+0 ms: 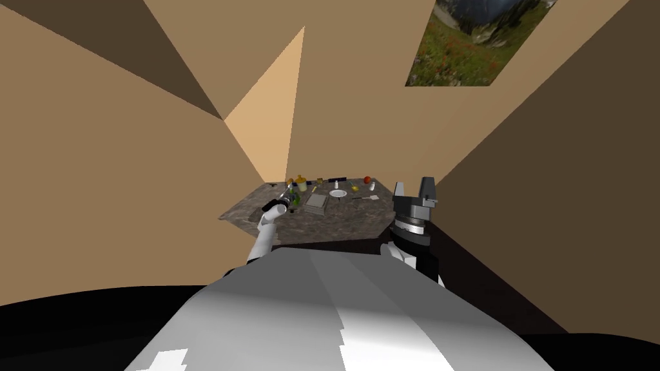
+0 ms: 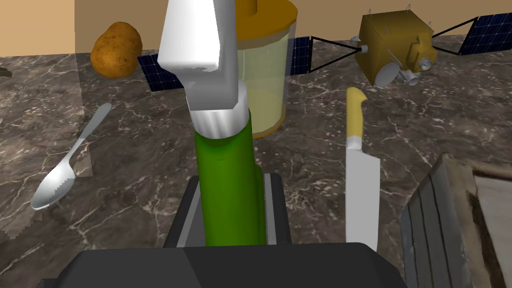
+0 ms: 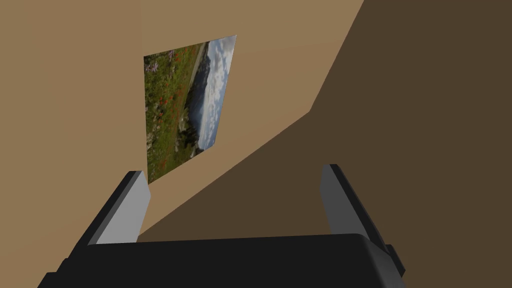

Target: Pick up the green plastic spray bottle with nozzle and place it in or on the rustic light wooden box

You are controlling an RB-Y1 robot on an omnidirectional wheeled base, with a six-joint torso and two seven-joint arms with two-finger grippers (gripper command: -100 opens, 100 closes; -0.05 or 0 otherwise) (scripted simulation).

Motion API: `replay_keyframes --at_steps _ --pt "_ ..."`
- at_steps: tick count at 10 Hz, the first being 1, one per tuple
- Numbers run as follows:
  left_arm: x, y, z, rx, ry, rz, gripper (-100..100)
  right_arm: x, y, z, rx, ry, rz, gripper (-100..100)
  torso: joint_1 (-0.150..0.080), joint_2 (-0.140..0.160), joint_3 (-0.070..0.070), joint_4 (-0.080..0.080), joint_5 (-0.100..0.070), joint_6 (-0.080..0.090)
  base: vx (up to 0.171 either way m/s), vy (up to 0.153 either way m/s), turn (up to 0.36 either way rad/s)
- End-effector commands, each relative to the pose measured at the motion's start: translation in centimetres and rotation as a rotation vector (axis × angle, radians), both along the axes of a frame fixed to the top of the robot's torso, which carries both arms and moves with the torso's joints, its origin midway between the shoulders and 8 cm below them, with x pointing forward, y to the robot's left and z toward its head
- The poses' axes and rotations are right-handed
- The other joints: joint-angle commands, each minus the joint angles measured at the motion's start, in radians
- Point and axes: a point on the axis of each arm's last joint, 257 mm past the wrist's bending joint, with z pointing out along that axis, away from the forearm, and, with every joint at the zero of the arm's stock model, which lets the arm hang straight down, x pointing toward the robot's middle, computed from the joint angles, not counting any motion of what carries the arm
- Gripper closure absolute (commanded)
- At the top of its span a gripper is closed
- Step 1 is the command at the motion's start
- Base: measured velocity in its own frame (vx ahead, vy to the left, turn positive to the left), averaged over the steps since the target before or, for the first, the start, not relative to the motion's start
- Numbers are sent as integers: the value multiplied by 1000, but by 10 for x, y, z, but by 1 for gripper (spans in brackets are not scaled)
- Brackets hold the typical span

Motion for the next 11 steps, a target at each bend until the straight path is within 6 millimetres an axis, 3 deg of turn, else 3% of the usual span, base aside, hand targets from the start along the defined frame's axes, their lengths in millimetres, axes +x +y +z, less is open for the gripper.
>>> replay_keyframes --at_steps 1,6,8,9,10,11 --pt "-5 -19 -1 1 2 -31 100 0 0 0 0 0 0 0 0 0 0 0 0 0 60 32 167" --pt "-21 -83 1 -4 2 -117 100 0 0 0 0 0 0 0 -1 -2 -1 0 0 0 71 25 177" --pt "-24 -95 4 -5 -4 -133 100 0 0 0 0 0 0 0 -1 0 0 0 0 1 37 15 90" --pt "-22 -89 3 -3 -3 -124 100 0 0 0 0 0 0 0 -1 1 1 1 -1 1 17 6 24" --pt "-23 -90 3 -4 -3 -126 0 0 0 0 0 0 0 0 -1 2 1 1 0 2 0 0 0" --pt "-23 -78 15 -15 -14 -101 100 0 0 0 0 0 0 0 -1 3 2 1 -1 2 -31 -44 -16"
